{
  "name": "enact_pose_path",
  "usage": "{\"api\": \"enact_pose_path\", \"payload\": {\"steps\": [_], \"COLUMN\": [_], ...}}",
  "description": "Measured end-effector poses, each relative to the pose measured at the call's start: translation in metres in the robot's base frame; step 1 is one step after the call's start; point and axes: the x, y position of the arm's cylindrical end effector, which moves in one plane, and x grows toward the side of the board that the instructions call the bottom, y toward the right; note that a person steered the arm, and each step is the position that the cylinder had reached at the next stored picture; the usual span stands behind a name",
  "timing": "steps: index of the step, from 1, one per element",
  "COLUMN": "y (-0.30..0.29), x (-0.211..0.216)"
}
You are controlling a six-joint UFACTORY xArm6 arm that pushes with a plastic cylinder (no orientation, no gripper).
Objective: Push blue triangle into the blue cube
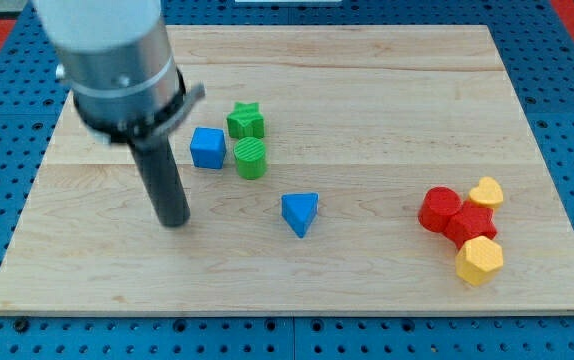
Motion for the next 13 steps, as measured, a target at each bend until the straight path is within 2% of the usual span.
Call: {"api": "enact_pose_path", "payload": {"steps": [1, 2, 4, 5, 6, 7, 8, 9, 10, 11, 12, 13], "y": [0.049, 0.1, 0.12, 0.152, 0.168, 0.105, 0.053, 0.13, 0.125, 0.065, 0.064, 0.038], "x": [0.043, 0.043, -0.006, 0.001, -0.017, -0.064, -0.078, -0.024, 0.023, 0.014, -0.007, -0.04]}}
